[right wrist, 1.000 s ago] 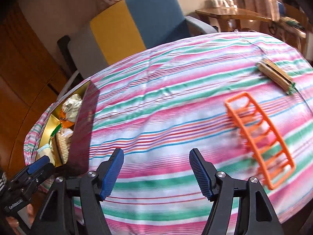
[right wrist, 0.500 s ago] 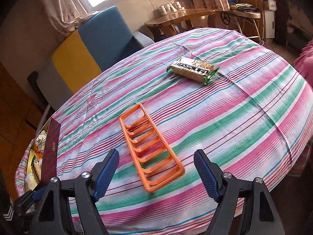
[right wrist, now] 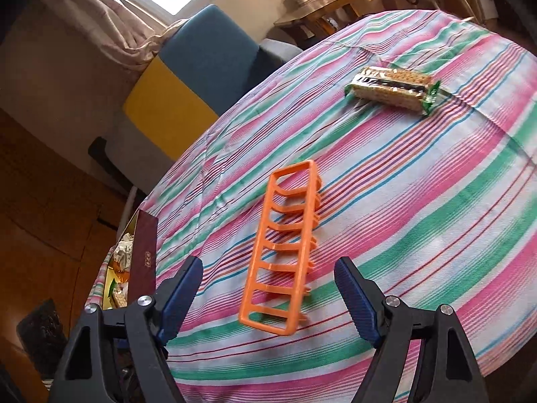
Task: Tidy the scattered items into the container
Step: 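Move both tools from the tray toward the orange rack and cracker pack, then close the left tool on the orange plastic rack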
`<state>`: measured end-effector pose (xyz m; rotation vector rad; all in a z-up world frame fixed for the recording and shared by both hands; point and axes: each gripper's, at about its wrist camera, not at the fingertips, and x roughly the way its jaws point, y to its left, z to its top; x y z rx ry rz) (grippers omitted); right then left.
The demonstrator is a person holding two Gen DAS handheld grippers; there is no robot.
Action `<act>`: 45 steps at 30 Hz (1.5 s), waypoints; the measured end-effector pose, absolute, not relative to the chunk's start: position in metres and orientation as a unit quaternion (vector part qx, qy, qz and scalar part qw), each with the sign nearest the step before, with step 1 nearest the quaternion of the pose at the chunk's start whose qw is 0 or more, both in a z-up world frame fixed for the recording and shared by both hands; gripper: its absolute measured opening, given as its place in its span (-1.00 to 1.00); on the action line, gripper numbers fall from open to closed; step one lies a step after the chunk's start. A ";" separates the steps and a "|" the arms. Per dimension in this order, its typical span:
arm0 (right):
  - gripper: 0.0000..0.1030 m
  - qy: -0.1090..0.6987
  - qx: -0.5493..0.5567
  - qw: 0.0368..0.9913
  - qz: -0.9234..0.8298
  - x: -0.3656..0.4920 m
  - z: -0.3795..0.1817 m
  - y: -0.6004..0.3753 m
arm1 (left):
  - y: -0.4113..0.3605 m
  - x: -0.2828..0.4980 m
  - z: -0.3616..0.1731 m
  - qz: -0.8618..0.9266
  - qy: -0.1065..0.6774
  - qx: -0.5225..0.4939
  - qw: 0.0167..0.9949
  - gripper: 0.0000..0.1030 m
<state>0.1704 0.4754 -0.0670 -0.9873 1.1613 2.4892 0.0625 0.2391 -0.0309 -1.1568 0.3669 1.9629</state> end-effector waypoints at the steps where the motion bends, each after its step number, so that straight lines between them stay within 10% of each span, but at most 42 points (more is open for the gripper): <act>1: 0.59 0.393 -0.335 0.123 0.847 0.176 -0.067 0.479 | 0.249 0.063 -0.029 0.775 0.147 -0.456 0.412 0.34; 20: 0.60 0.369 -0.334 0.218 0.839 0.216 -0.075 0.527 | 0.389 0.079 -0.053 0.720 0.233 -0.454 0.471 0.59; 30: 0.66 0.280 -0.335 0.229 0.870 0.188 -0.055 0.553 | 0.376 0.057 -0.075 0.729 0.231 -0.477 0.434 0.04; 45: 0.73 0.112 -0.453 0.176 0.866 0.067 -0.068 0.617 | 0.310 0.039 -0.073 0.739 0.179 -0.495 0.421 0.03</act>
